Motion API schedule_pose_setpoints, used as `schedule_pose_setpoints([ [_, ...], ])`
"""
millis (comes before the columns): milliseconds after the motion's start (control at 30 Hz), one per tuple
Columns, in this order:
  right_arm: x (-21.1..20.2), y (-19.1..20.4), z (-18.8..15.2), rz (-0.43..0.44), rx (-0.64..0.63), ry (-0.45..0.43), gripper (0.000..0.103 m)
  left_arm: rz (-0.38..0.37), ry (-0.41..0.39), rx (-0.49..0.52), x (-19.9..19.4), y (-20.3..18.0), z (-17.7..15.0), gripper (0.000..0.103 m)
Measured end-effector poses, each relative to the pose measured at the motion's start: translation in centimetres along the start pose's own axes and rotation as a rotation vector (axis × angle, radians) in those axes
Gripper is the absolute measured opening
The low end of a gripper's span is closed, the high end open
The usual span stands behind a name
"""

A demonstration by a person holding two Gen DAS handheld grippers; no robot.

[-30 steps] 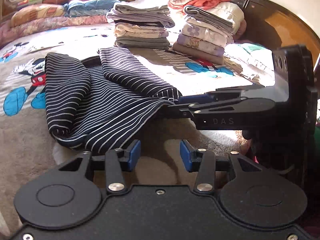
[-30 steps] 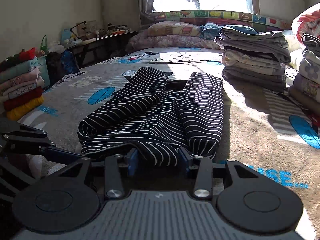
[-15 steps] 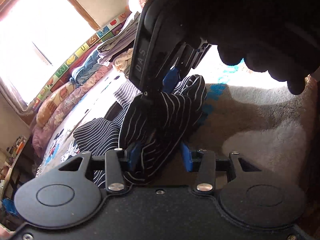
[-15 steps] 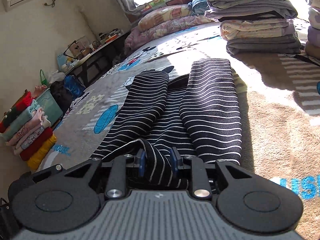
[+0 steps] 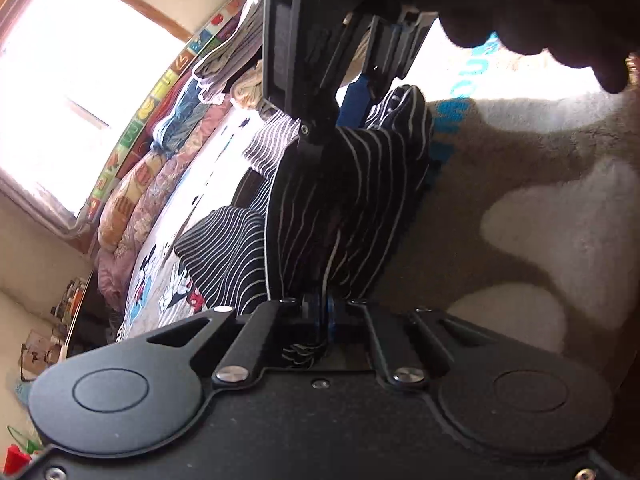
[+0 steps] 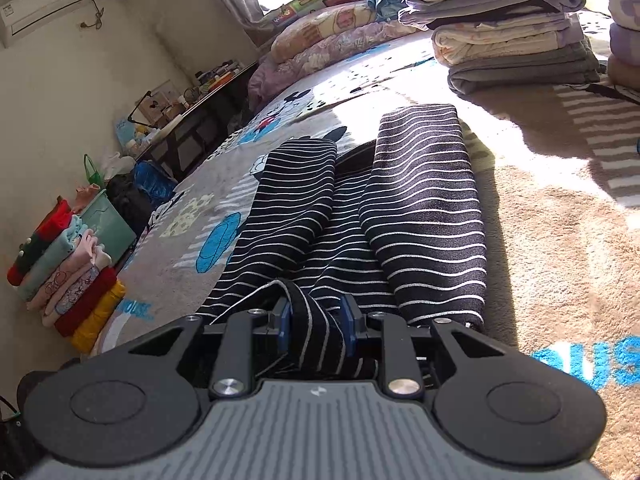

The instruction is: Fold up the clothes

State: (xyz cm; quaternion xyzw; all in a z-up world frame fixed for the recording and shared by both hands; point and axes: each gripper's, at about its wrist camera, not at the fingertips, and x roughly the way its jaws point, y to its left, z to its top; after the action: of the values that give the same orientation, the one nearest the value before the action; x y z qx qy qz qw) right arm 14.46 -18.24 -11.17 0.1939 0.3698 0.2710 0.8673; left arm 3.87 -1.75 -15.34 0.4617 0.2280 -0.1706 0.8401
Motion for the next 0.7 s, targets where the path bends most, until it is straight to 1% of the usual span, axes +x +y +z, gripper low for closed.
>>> schedule_pose_setpoints([
  [67,-0.2,0.0,-0.3,-0.009,-0.008,0.022,0.027,-0.001,-0.015,0.063,-1.4,-0.8,-1.4,0.002],
  [133,-0.3,0.0,-0.8,-0.022,-0.023,0.046,0.030,0.010,0.012,0.092,-1.7,-1.2,-2.7,0.002],
  [200,-0.5,0.0,-1.4,-0.027,-0.025,0.061,0.030,0.003,0.030,0.080,-1.9,-1.0,-3.2,0.003],
  [267,-0.6,-0.1,-1.8,-0.029,-0.016,0.070,0.030,0.001,0.012,0.039,-2.7,-0.9,-2.5,0.005],
  [300,-0.6,-0.1,-1.9,-0.030,-0.011,0.072,0.030,-0.014,-0.007,0.024,-3.2,-1.0,-1.9,0.020],
  [333,-0.7,-0.2,-2.0,-0.030,-0.006,0.074,0.030,-0.019,-0.032,0.020,-3.6,-1.2,-1.2,0.031],
  [367,-0.7,-0.2,-2.1,-0.030,0.000,0.076,0.030,-0.011,-0.060,0.022,-3.8,-1.7,-0.6,0.056],
  [400,-0.8,-0.2,-2.1,-0.029,0.006,0.076,0.030,-0.005,-0.076,0.028,-3.7,-2.1,0.0,0.060],
  [467,-0.9,-0.2,-2.1,-0.029,0.011,0.075,0.030,-0.013,-0.090,0.041,-3.0,-2.9,1.0,0.060],
  [500,-1.0,-0.2,-2.1,-0.029,0.013,0.074,0.030,-0.036,-0.093,0.041,-2.5,-3.5,1.3,0.059],
  [533,-1.0,-0.2,-2.1,-0.029,0.017,0.074,0.030,-0.053,-0.090,0.038,-1.9,-4.0,1.5,0.055],
  [567,-1.1,-0.2,-2.1,-0.029,0.016,0.076,0.030,-0.044,-0.080,0.041,-1.1,-4.5,1.8,0.043],
  [600,-1.1,-0.2,-2.2,-0.029,0.012,0.081,0.030,-0.018,-0.070,0.051,-0.3,-4.9,2.0,0.034],
  [633,-1.1,-0.1,-2.4,-0.030,0.004,0.095,0.030,0.006,-0.062,0.058,0.3,-5.2,2.1,0.033],
  [667,-1.0,0.0,-2.6,-0.032,-0.010,0.122,0.032,0.027,-0.055,0.053,1.0,-5.4,2.2,0.027],
  [700,-1.0,0.1,-2.8,-0.034,-0.023,0.149,0.036,0.040,-0.046,0.040,1.6,-5.5,2.2,0.007],
])
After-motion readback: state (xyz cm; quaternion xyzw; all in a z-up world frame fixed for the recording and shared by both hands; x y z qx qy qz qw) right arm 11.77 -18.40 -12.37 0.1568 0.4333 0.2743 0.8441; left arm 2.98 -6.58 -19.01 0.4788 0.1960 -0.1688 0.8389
